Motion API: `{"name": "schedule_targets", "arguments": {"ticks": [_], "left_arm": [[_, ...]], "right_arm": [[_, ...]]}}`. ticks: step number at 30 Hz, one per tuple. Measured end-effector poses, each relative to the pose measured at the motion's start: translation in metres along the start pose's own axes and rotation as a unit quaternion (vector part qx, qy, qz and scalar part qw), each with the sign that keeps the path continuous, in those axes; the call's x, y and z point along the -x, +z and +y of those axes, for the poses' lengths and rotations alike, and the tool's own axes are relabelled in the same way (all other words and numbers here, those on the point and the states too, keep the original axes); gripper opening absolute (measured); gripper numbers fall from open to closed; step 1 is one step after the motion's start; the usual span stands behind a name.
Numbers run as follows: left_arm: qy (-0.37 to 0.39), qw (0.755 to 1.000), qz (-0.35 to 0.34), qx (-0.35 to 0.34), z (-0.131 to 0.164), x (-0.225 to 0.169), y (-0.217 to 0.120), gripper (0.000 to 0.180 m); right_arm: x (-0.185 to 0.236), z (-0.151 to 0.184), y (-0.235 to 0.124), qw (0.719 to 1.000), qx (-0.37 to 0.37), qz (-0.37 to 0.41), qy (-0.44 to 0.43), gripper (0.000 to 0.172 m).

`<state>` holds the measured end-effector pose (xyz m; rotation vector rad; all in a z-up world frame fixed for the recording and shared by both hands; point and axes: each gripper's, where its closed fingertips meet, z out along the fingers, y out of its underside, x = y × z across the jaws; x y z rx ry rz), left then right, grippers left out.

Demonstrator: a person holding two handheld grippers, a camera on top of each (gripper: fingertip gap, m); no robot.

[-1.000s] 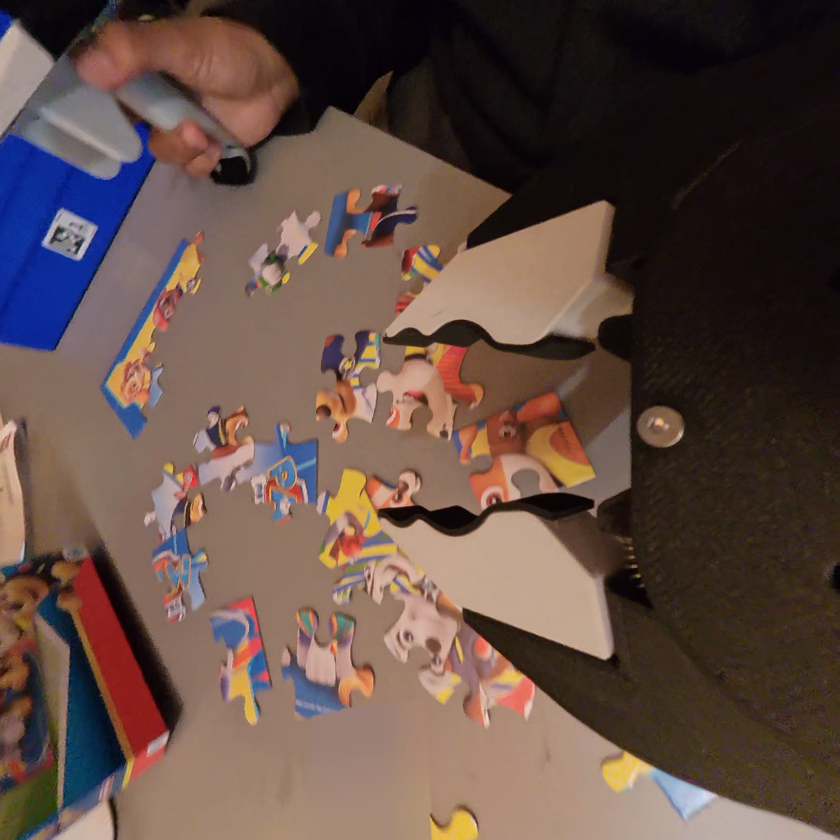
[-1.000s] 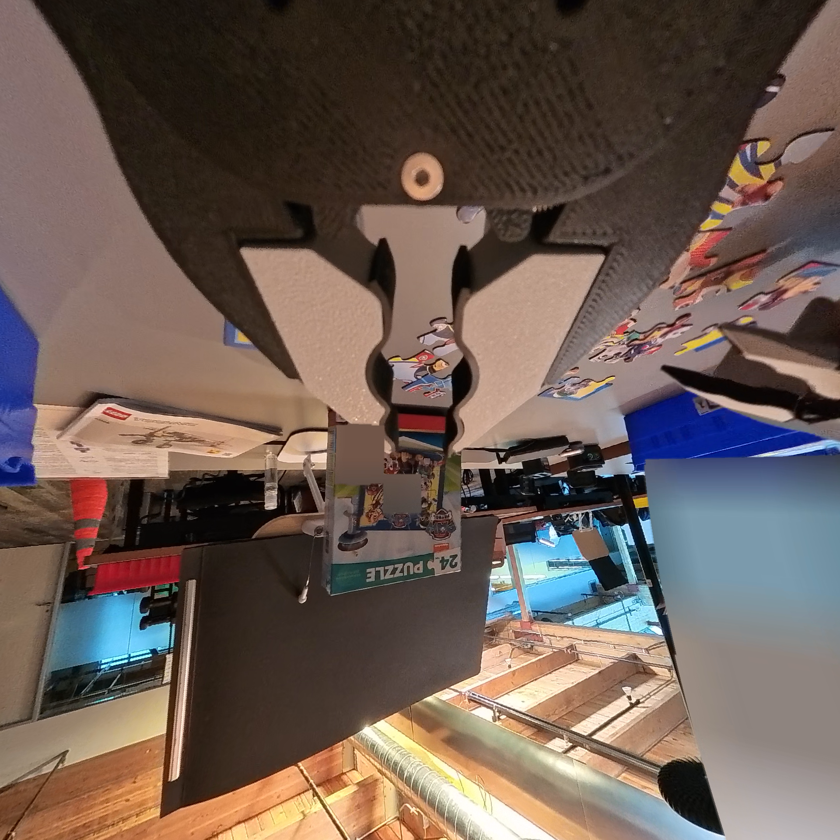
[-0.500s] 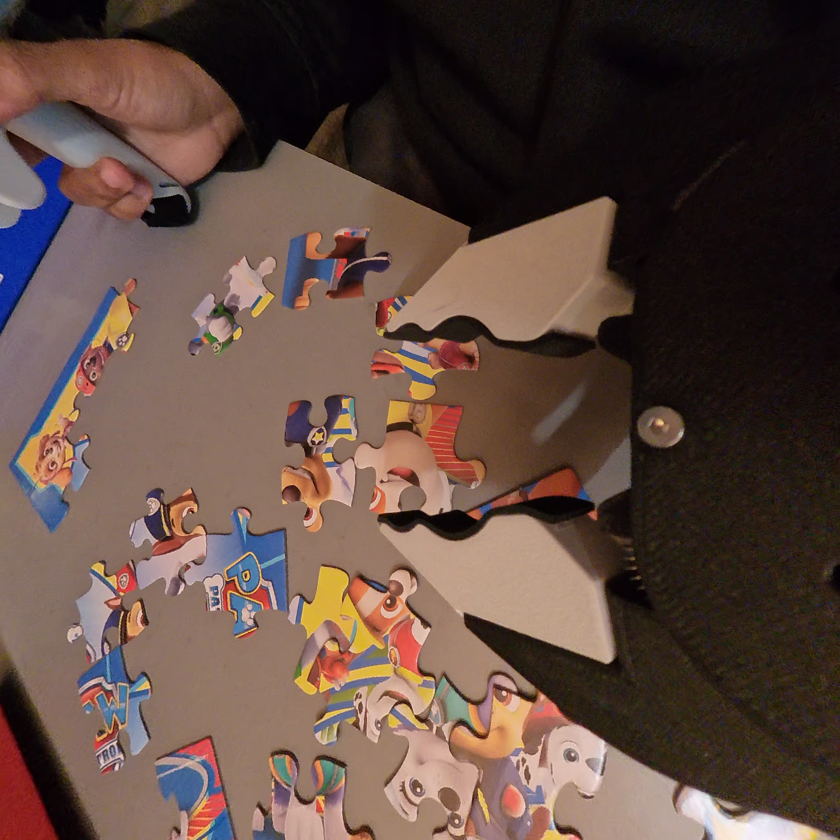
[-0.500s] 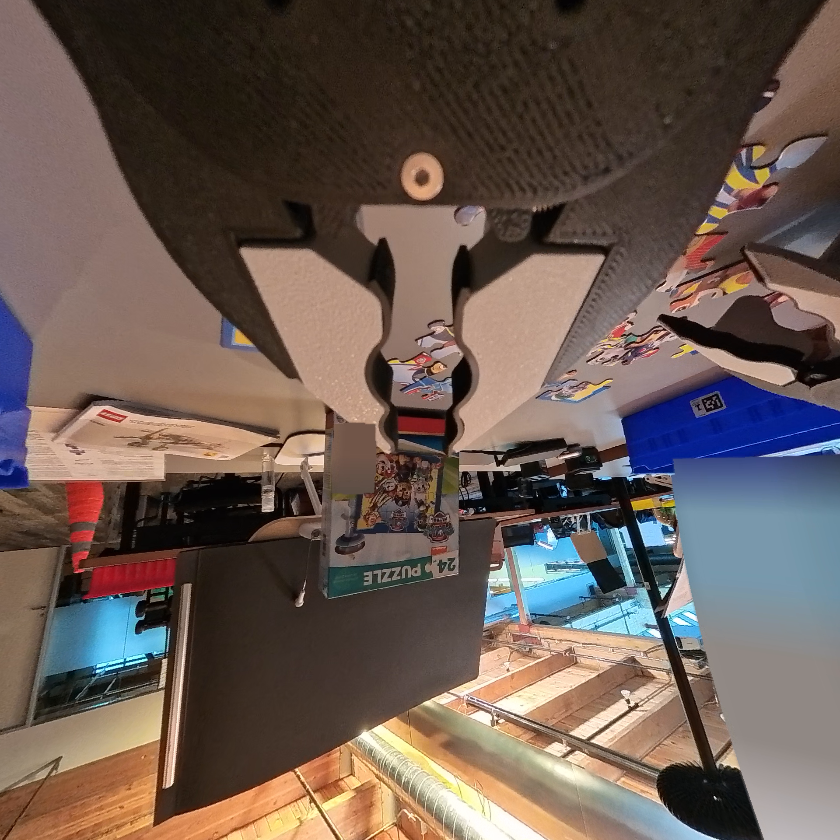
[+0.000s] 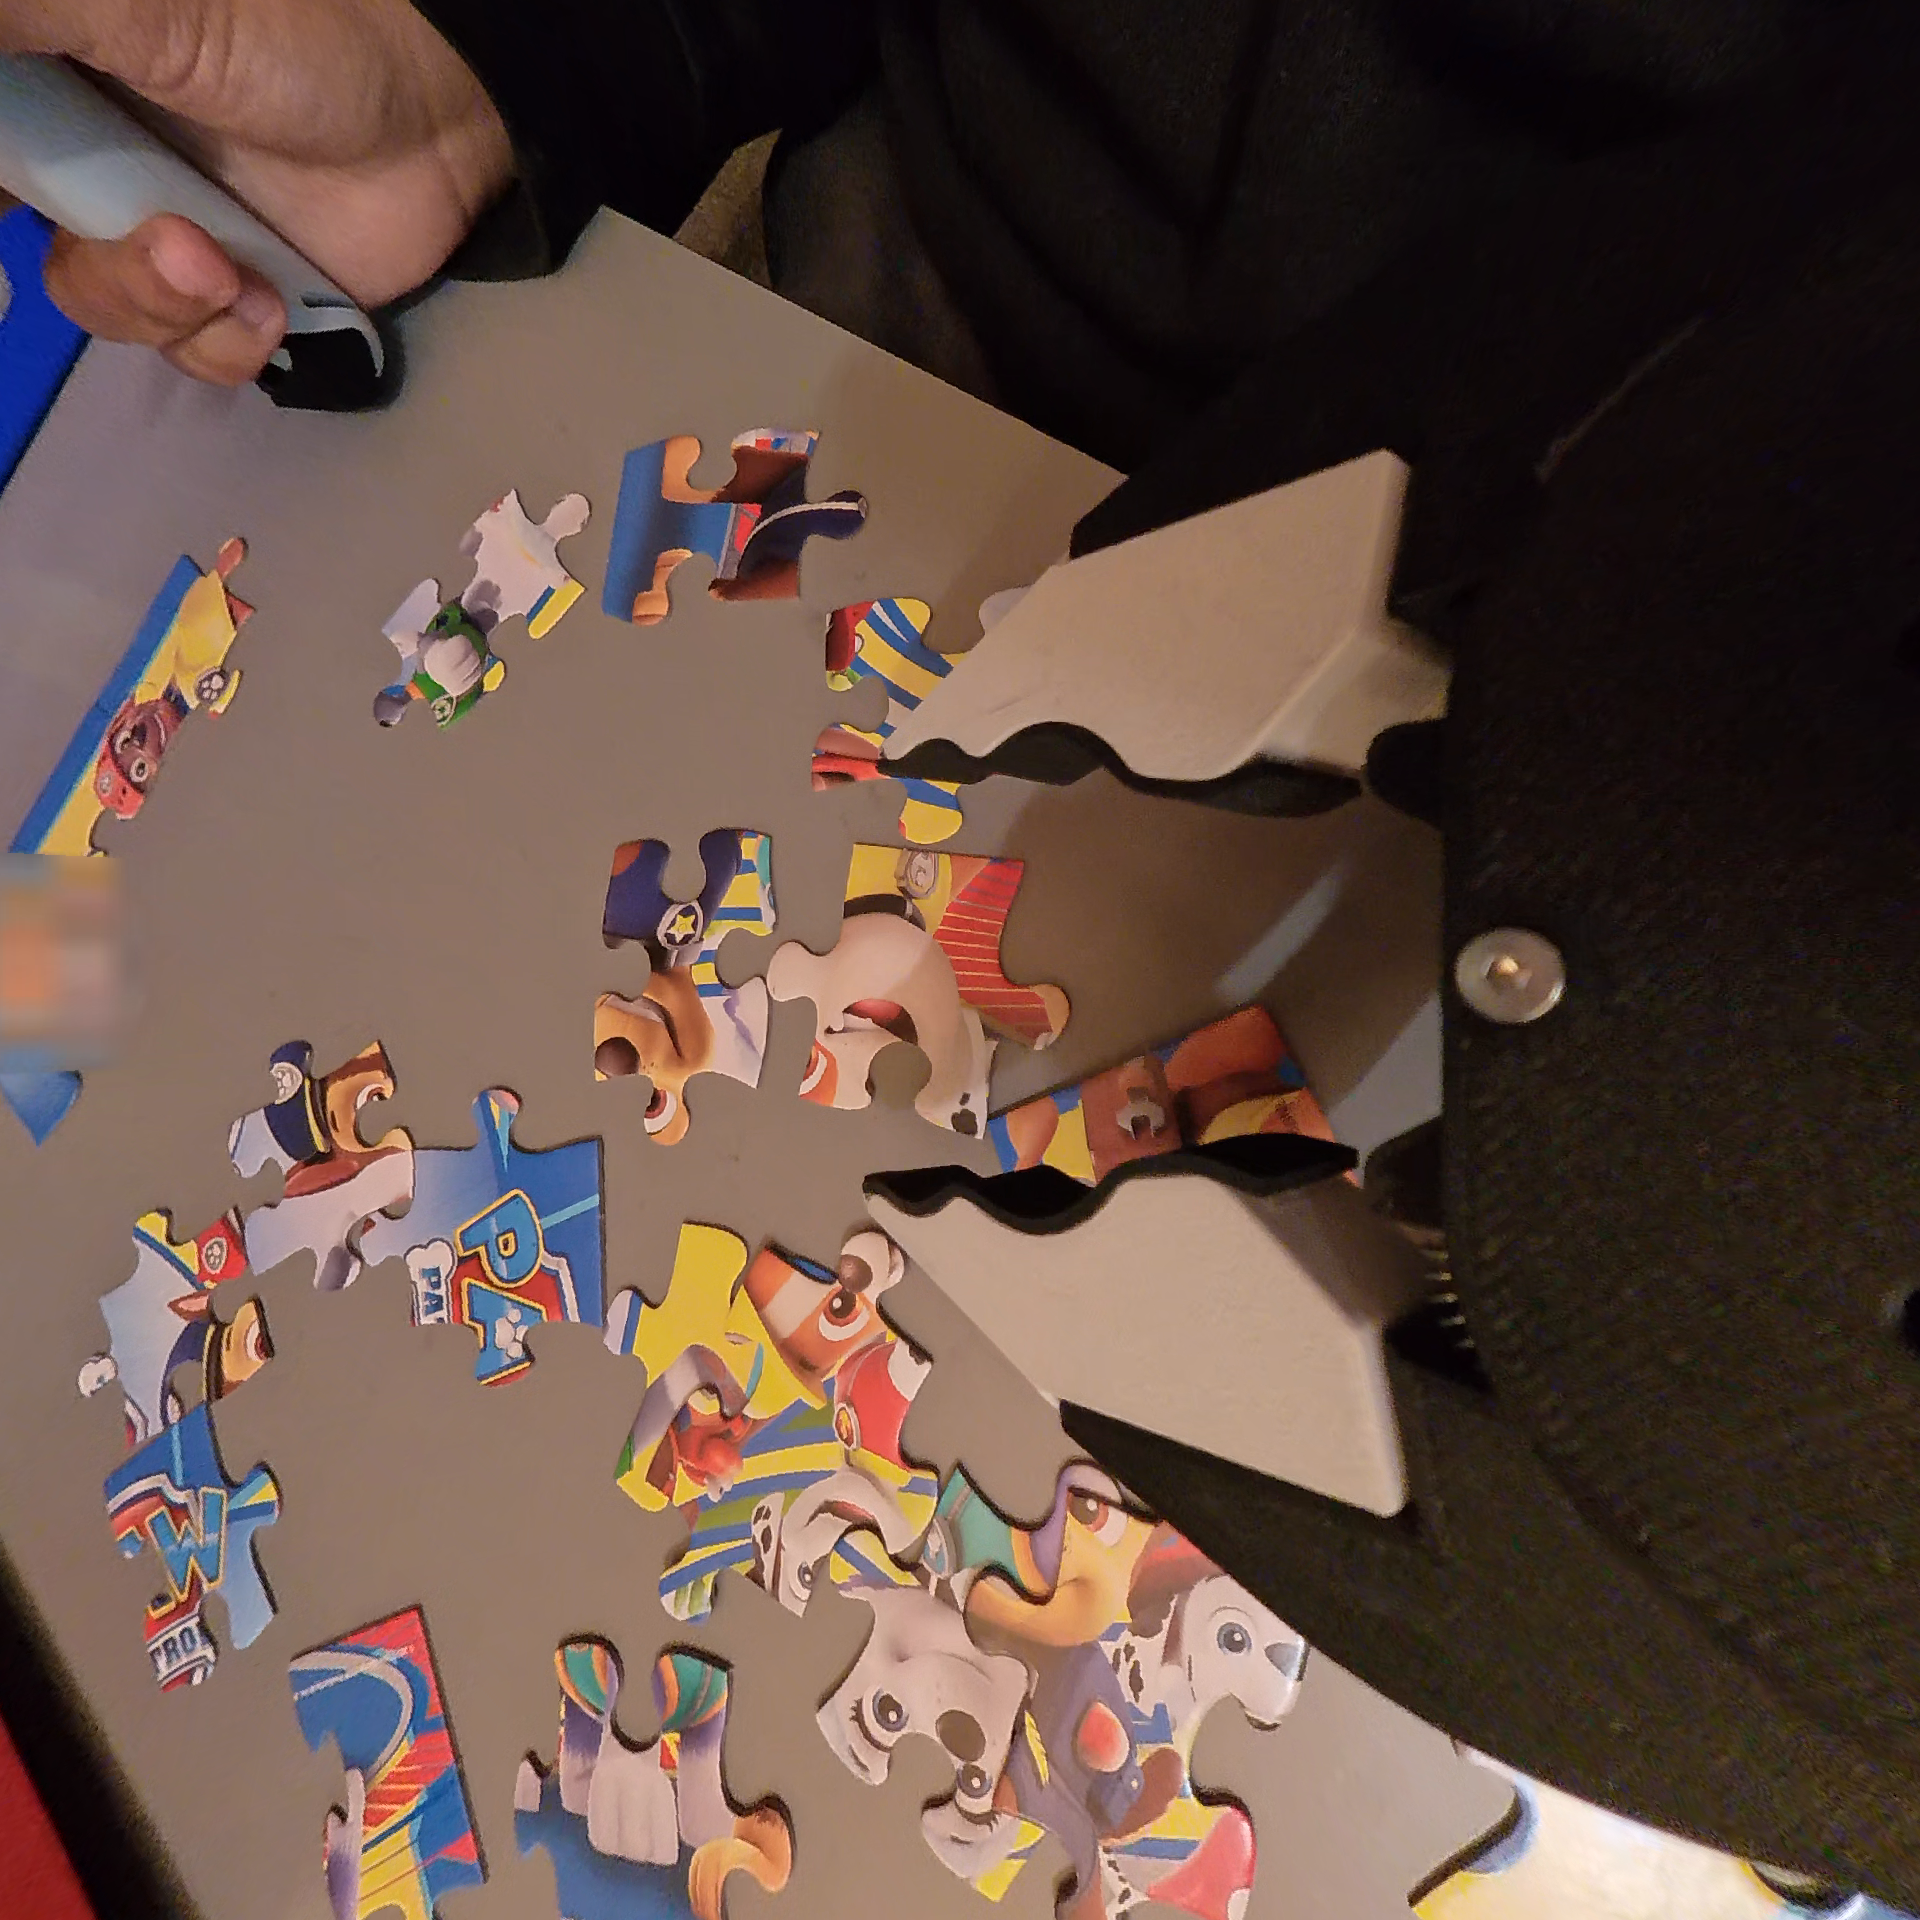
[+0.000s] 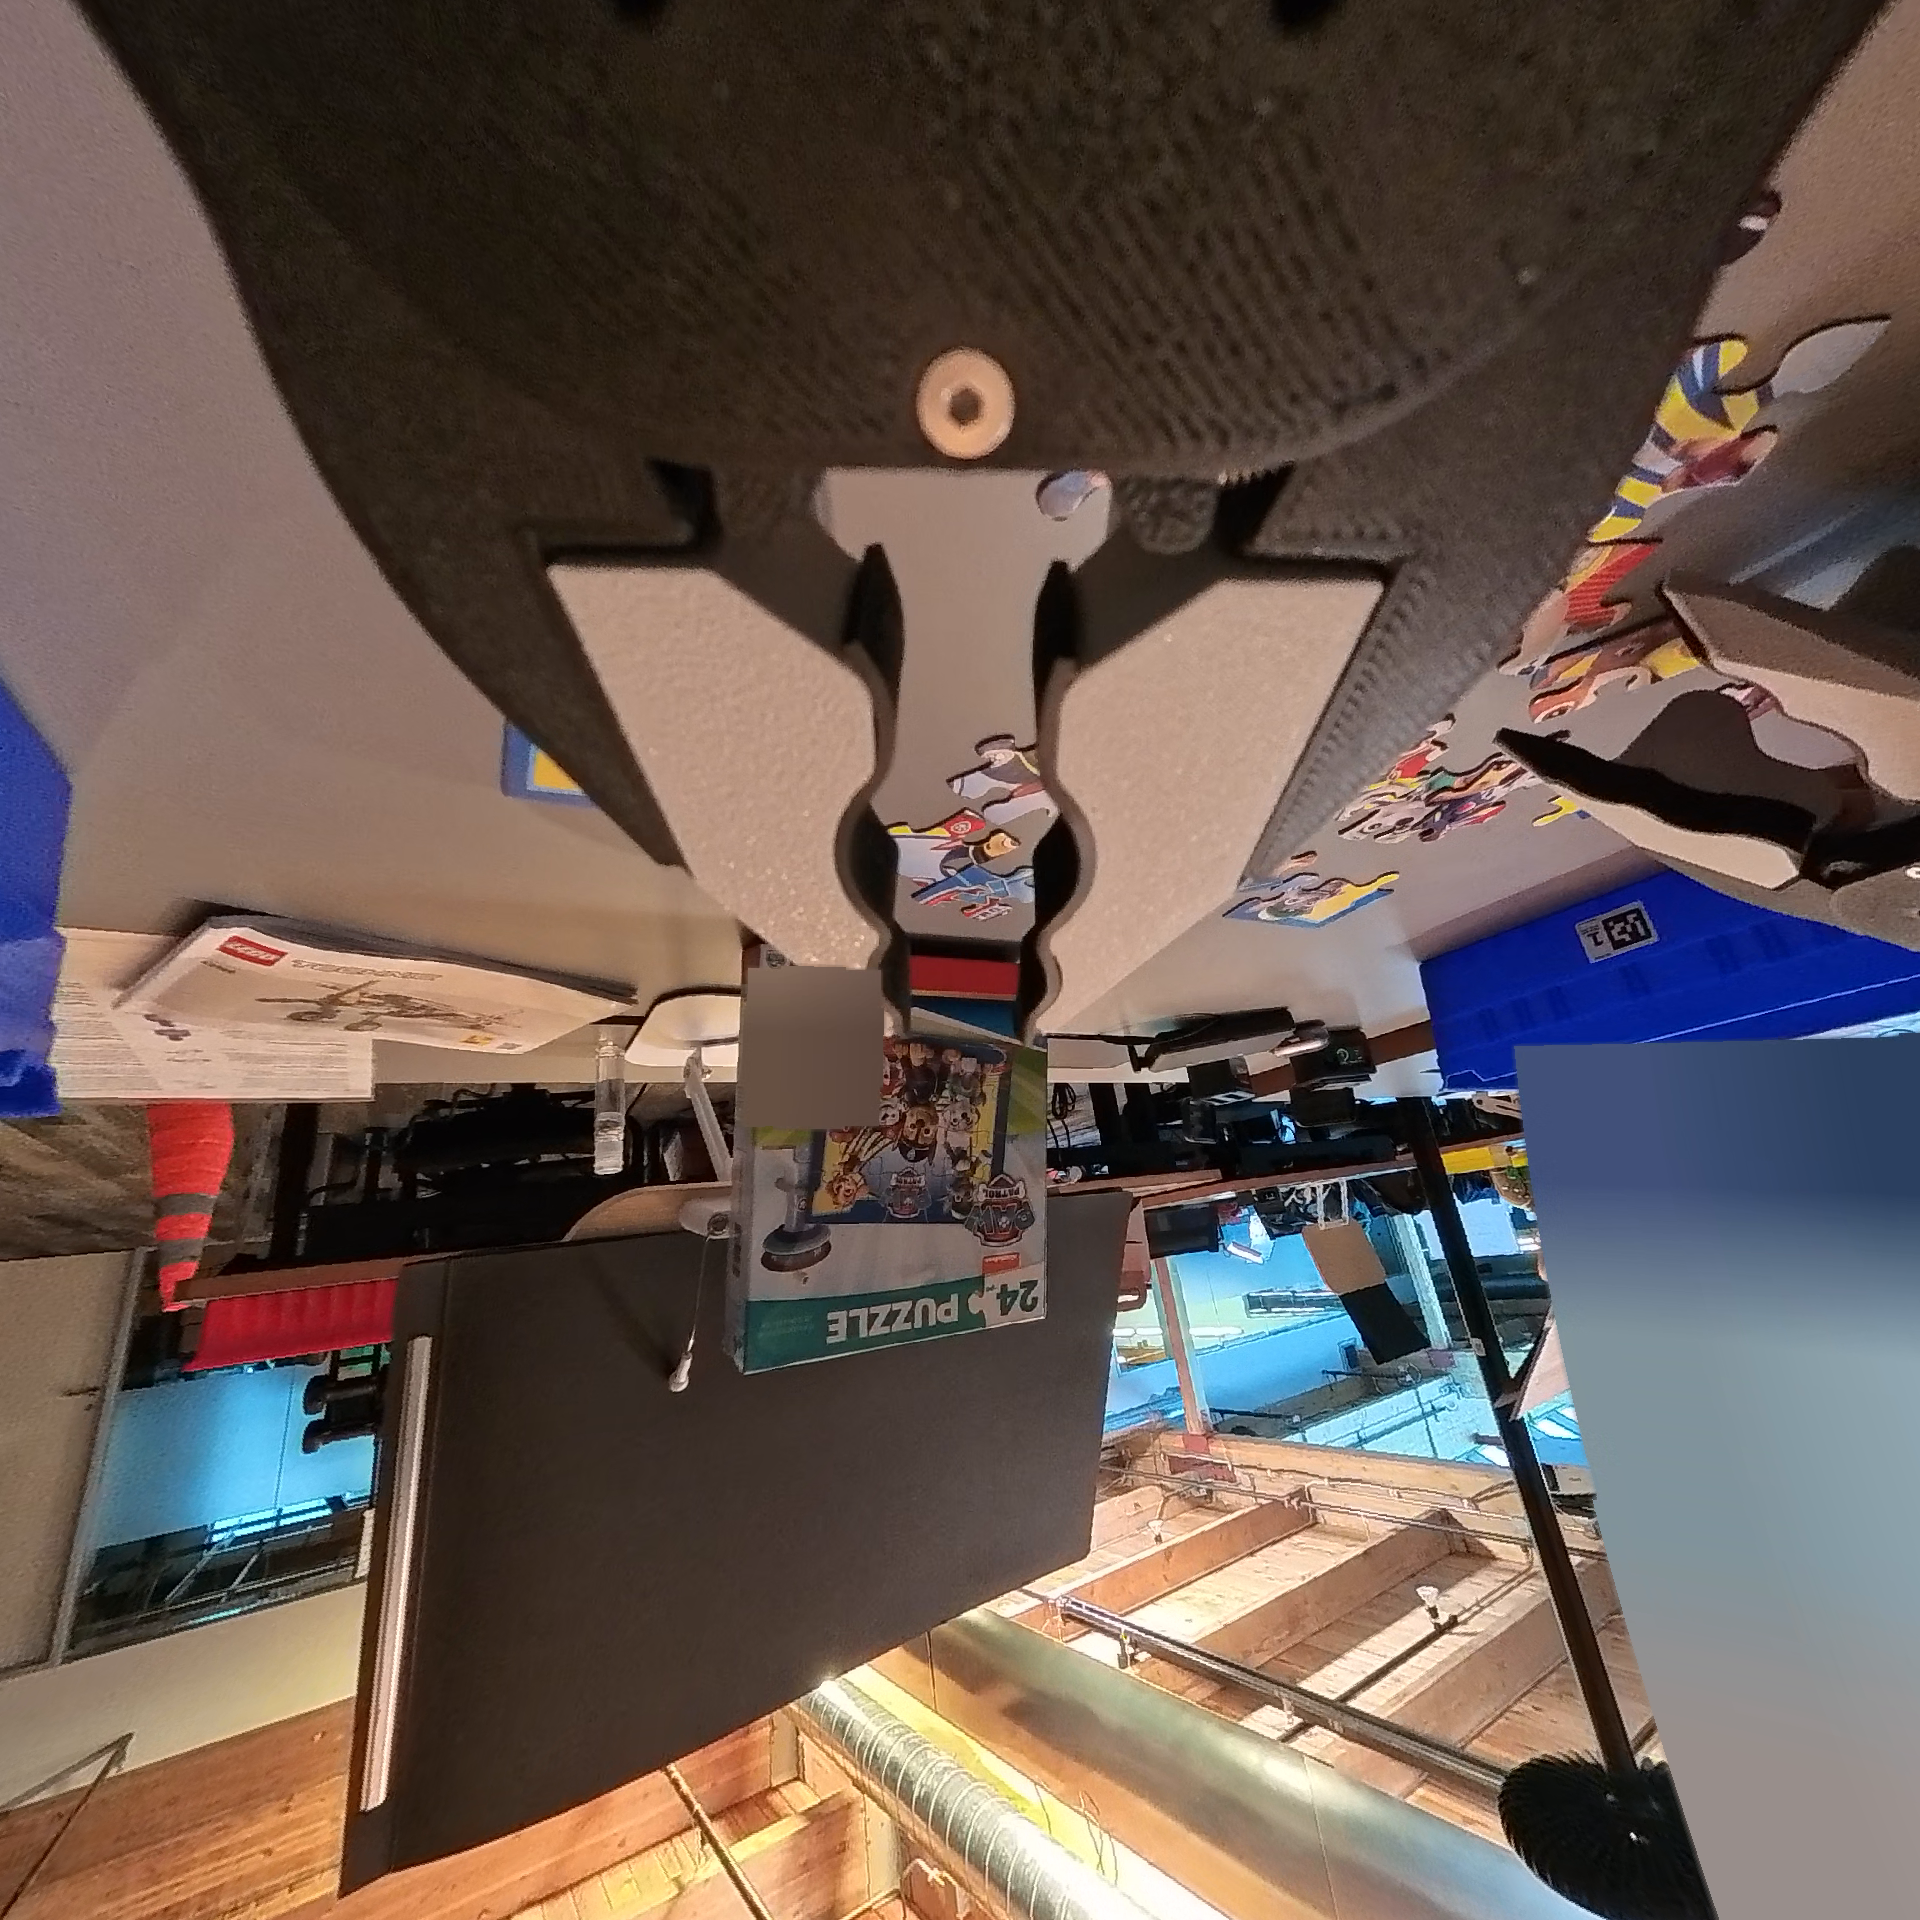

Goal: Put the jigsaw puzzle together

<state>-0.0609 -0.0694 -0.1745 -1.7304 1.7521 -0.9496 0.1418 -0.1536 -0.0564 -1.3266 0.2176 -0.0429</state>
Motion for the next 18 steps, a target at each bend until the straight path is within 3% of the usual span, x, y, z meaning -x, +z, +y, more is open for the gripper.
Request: {"name": "schedule_targets", "arguments": {"ticks": [9,18], "left_arm": [[-0.027,1.0,-0.002,-0.015,0.001,0.005,-0.005,0.072],[-0.028,0.999,-0.01,-0.014,0.004,0.006,-0.007,0.072]], "right_arm": [[0.0,-0.001,0.001,1.0,-0.001,0.003,-0.004,0.019],[-0.019,-0.034,-0.022,0.993,-0.091,0.07,-0.015,0.032]]}}
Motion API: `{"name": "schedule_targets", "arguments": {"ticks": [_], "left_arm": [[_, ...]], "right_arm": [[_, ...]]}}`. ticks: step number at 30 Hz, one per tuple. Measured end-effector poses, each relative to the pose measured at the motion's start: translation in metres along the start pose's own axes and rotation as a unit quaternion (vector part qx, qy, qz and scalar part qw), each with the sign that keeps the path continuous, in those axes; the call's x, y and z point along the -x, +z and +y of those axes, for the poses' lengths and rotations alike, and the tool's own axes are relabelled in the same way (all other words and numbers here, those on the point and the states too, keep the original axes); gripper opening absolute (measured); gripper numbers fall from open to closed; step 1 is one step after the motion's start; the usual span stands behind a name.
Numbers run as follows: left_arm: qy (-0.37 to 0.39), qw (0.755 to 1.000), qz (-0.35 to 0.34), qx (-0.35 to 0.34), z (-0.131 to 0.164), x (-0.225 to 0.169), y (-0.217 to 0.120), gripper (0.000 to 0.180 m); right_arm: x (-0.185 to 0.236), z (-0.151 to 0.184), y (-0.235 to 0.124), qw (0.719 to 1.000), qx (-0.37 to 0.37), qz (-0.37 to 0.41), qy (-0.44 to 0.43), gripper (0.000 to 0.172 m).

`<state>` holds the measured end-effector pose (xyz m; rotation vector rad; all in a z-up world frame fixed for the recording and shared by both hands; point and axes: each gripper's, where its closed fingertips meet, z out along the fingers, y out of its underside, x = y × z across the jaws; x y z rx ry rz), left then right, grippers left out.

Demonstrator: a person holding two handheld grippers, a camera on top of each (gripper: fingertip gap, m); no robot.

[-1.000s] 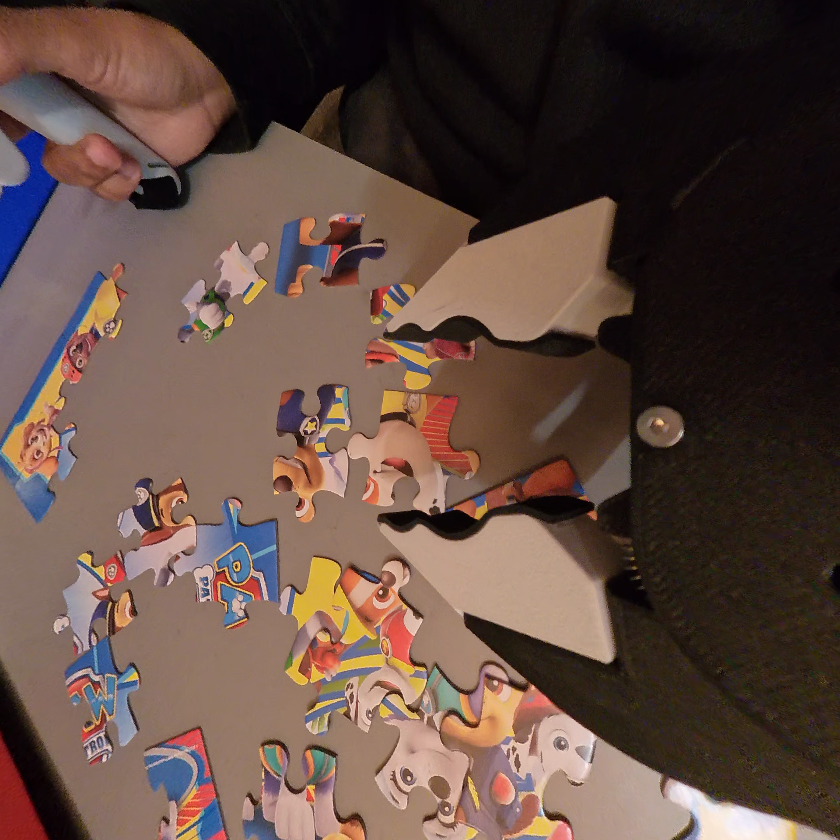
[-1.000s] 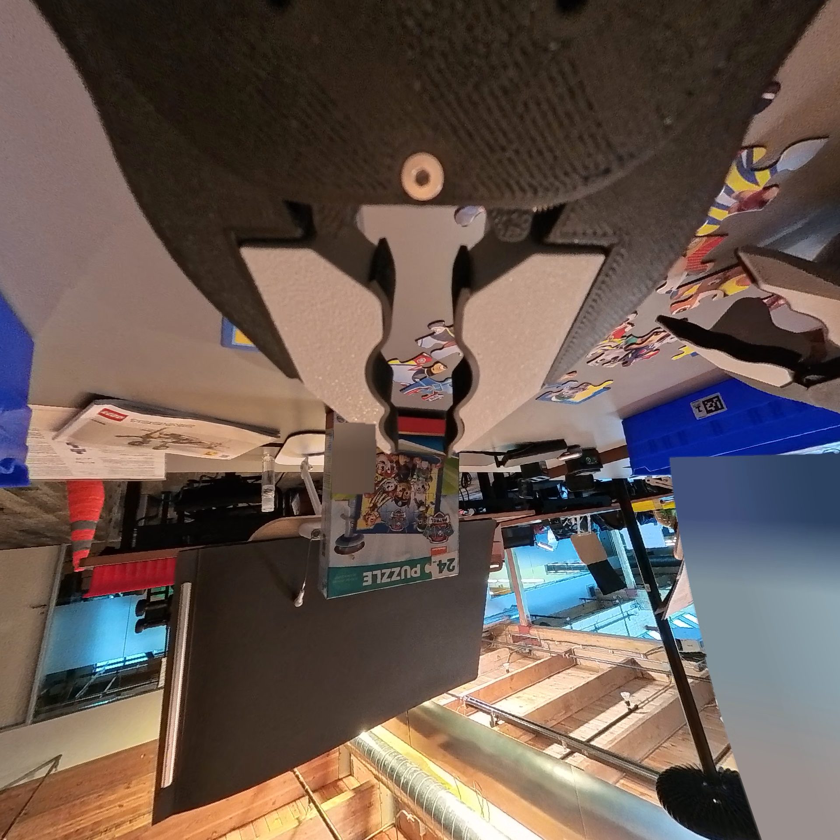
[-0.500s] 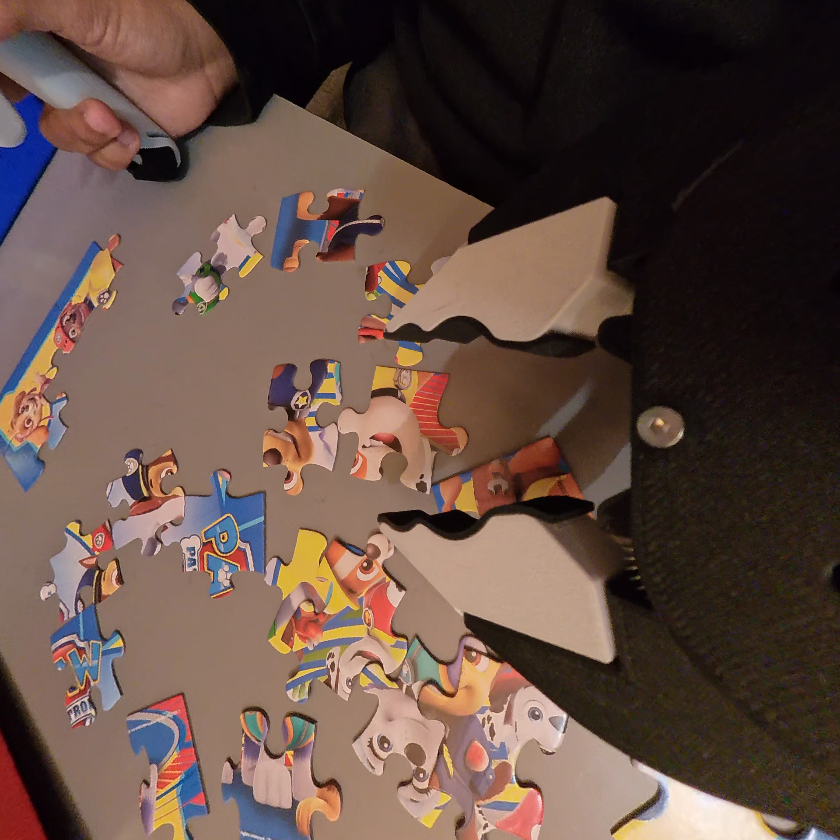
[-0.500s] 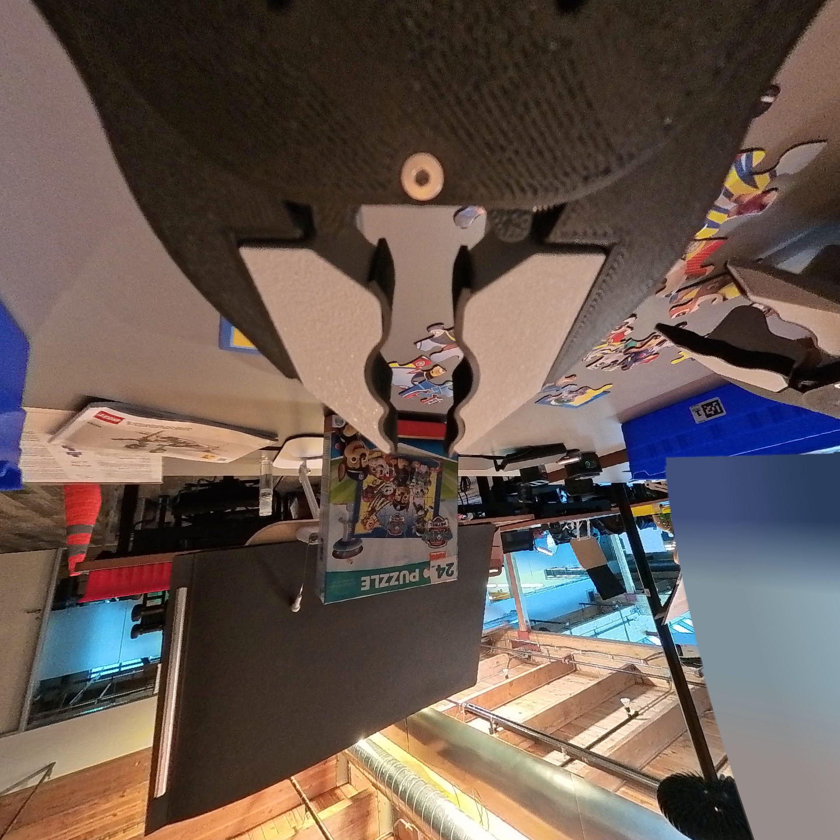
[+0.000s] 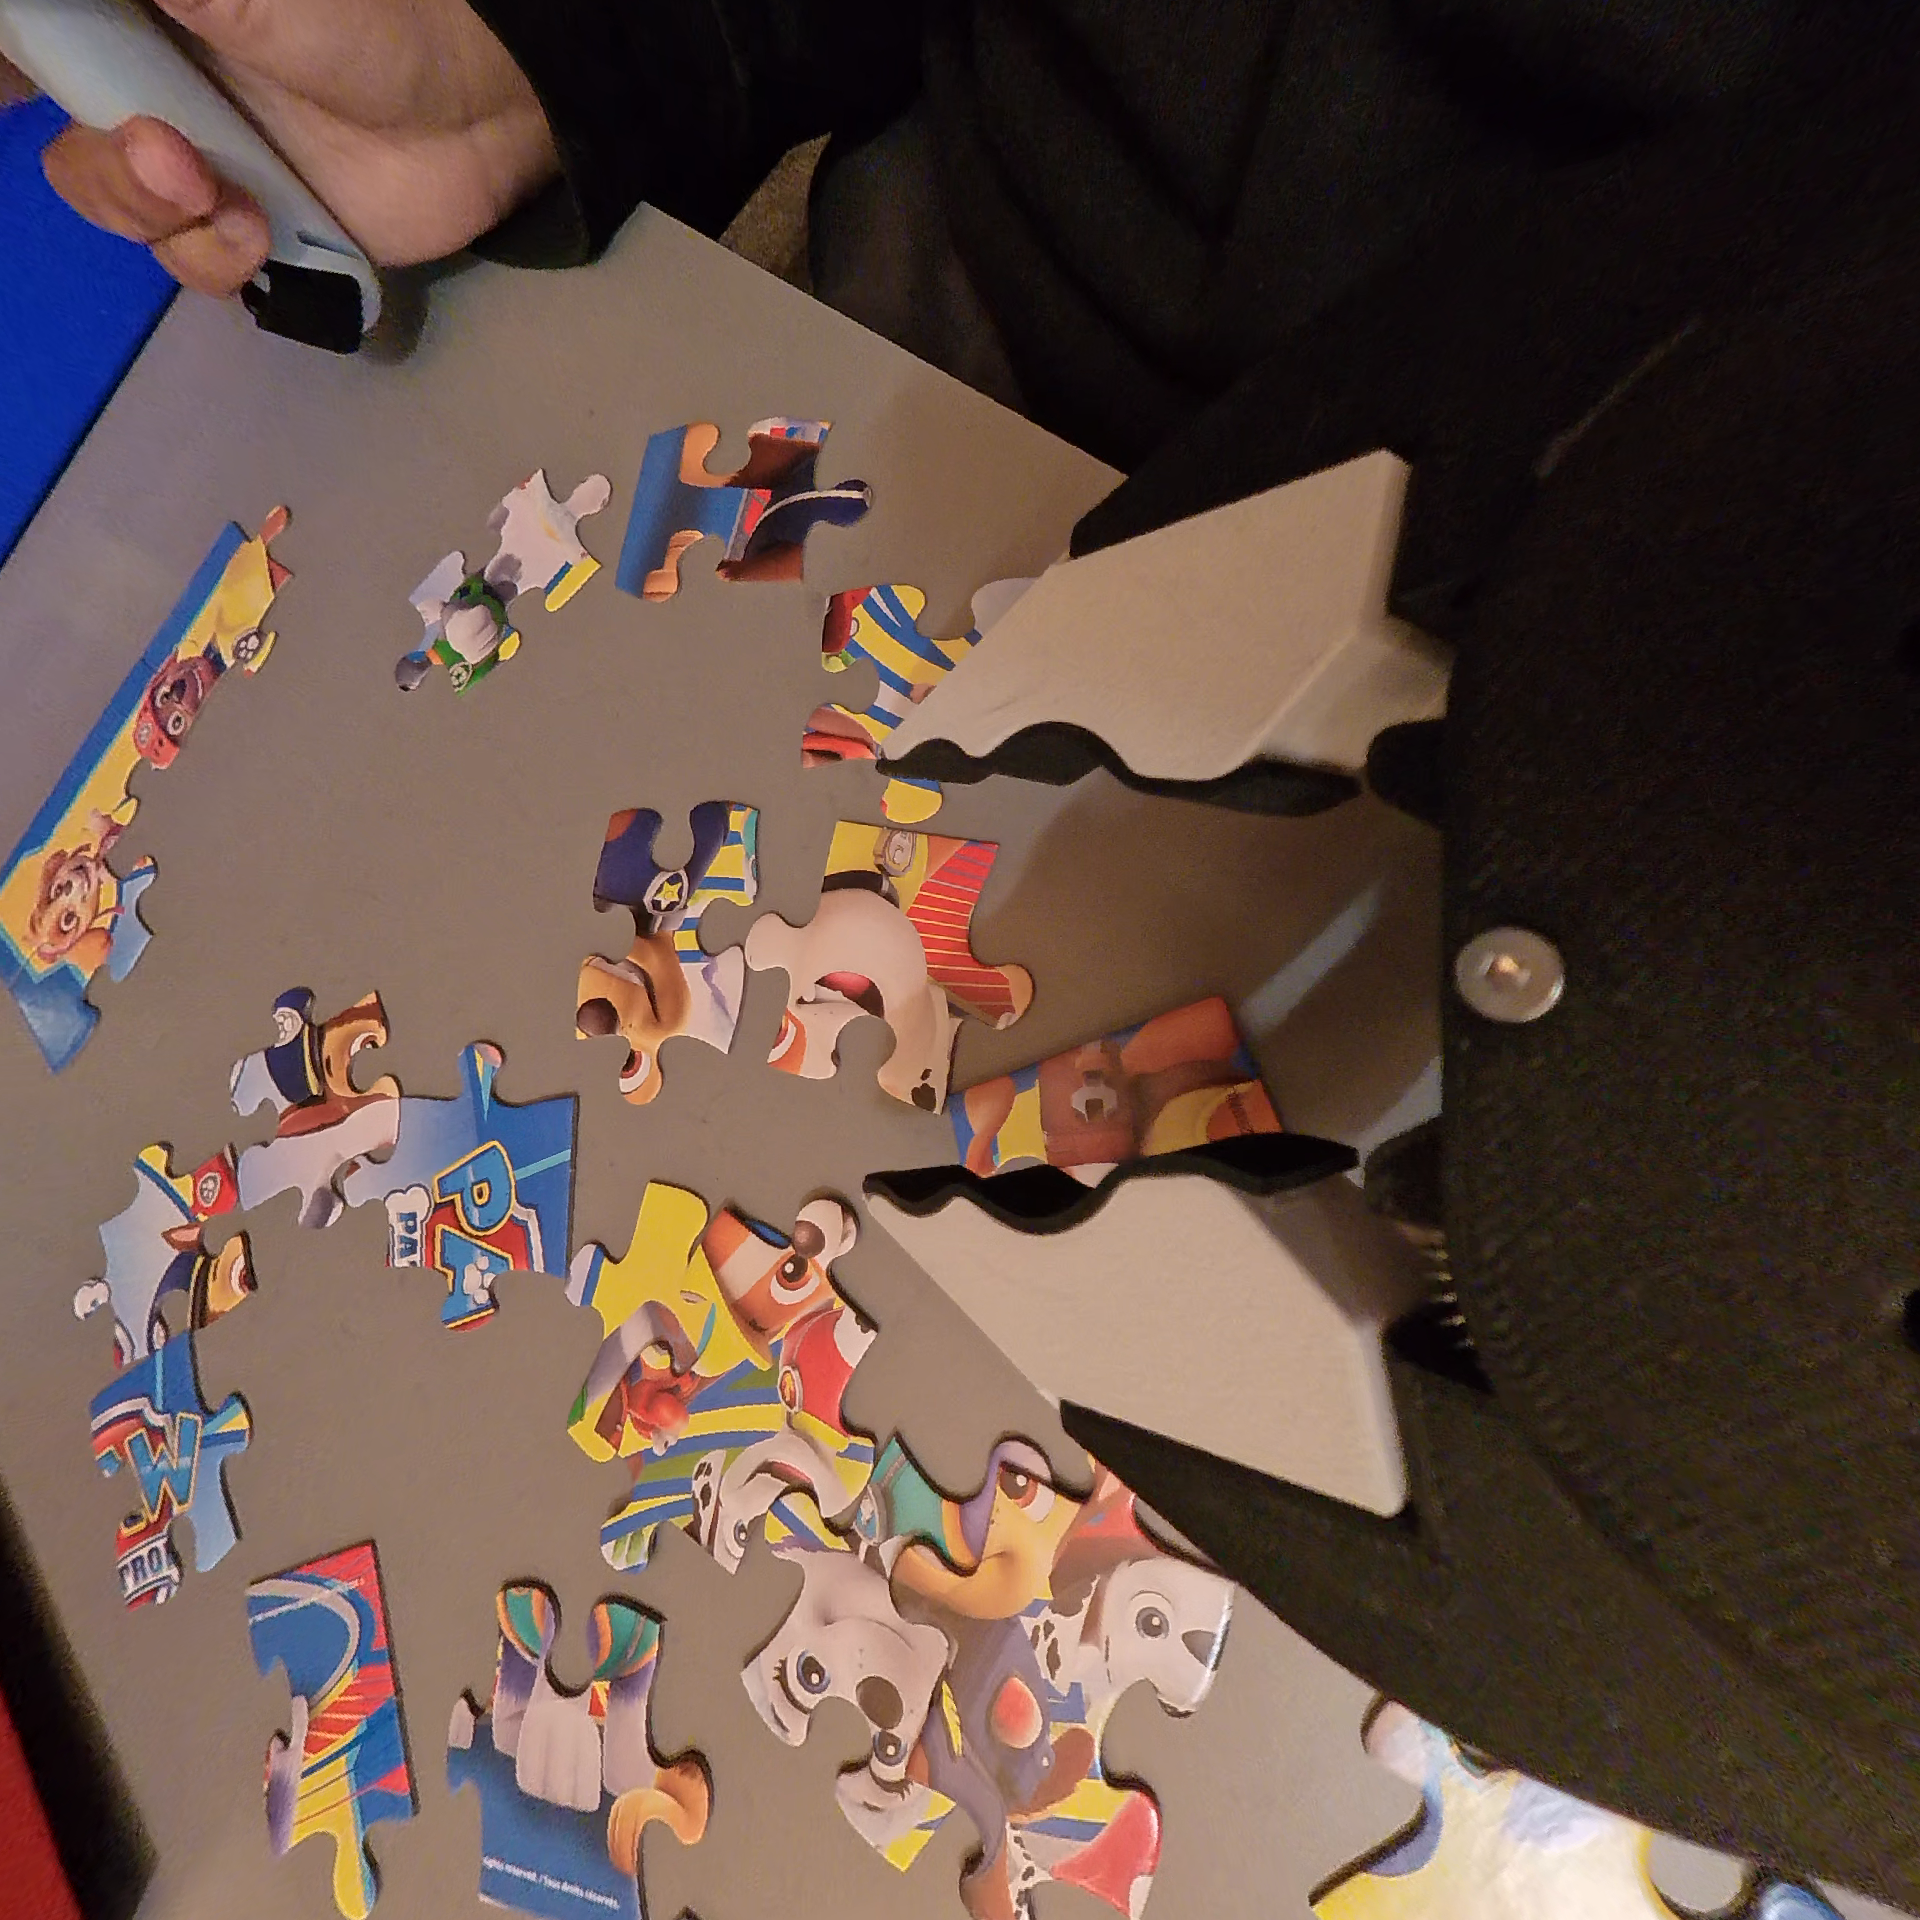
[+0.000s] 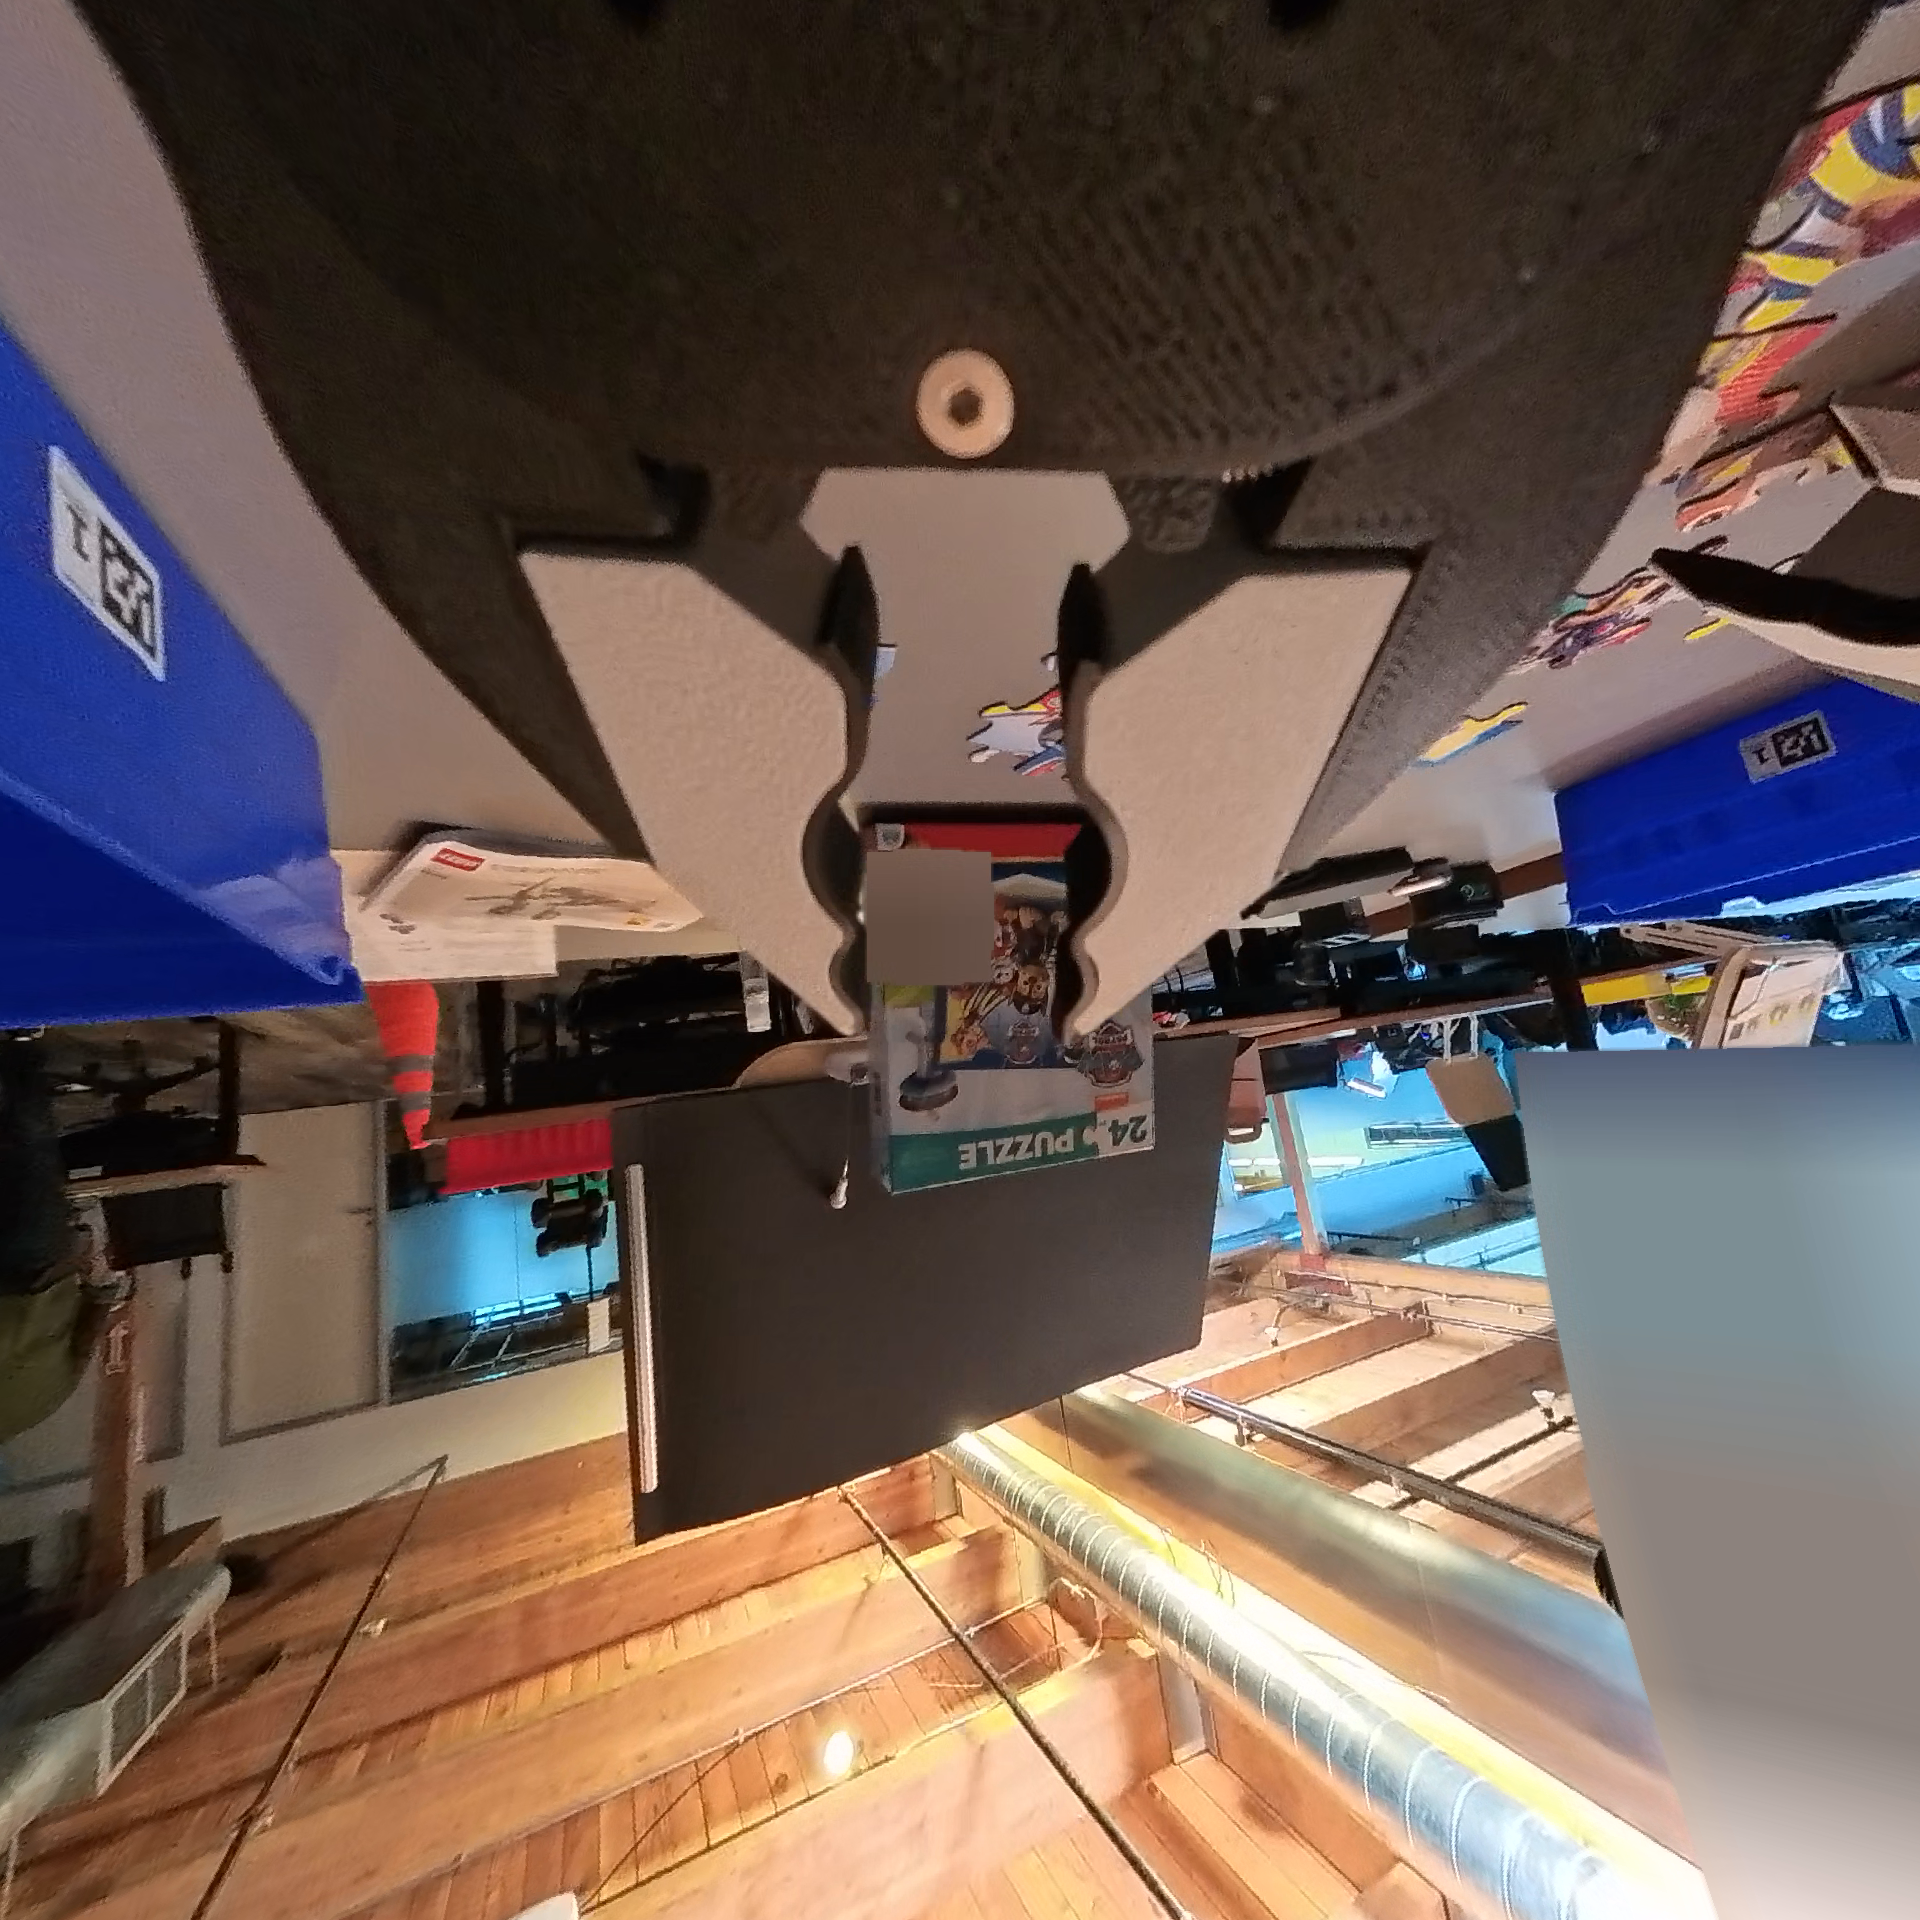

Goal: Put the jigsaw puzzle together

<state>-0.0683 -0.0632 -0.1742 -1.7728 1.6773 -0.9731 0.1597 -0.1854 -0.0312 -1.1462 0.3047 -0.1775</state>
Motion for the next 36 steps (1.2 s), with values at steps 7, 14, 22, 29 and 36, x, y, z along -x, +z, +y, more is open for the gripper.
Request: {"name": "schedule_targets", "arguments": {"ticks": [7,14,22,29,36], "left_arm": [[0.0,1.0,-0.007,-0.003,-0.001,0.003,-0.004,0.072],[-0.004,1.0,-0.012,-0.003,0.0,0.007,-0.007,0.072],[-0.006,1.0,-0.017,-0.002,0.002,0.01,-0.006,0.073],[-0.003,1.0,-0.018,0.001,0.003,0.009,-0.005,0.073],[-0.01,1.0,-0.019,-0.012,0.002,0.007,-0.011,0.073]], "right_arm": [[0.003,0.004,0.001,1.0,0.01,-0.008,0.003,0.032],[0.004,0.005,0.001,1.0,0.013,-0.011,0.007,0.032],[0.006,0.011,0.003,0.999,0.028,-0.017,0.014,0.032],[0.021,0.041,0.012,0.992,0.102,-0.059,0.038,0.043],[0.066,0.071,0.012,0.971,0.199,-0.133,0.014,0.056]]}}
